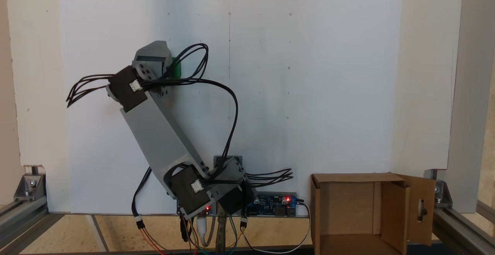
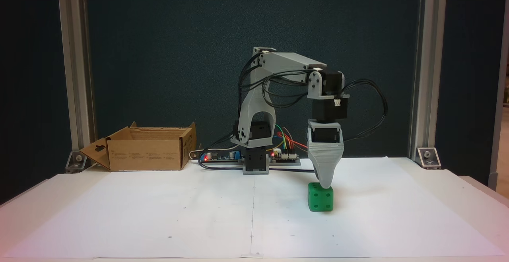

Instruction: Grasp a green dice and put it in the bin.

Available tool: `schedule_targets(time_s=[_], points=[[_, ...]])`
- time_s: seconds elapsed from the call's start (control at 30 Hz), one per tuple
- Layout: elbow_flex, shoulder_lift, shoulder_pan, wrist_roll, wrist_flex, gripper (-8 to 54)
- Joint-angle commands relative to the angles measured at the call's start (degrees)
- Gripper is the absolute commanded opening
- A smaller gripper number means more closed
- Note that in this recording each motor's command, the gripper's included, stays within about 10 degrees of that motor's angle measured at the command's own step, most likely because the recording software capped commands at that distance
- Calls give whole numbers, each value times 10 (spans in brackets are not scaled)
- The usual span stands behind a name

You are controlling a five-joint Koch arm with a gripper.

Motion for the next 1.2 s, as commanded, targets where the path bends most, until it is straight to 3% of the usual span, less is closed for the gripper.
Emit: schedule_targets(time_s=[0.0,0.8,1.17], points=[[-11,-2,0,36,-3,431],[1,-68,15,35,-2,410],[1,-75,20,35,-5,316]])
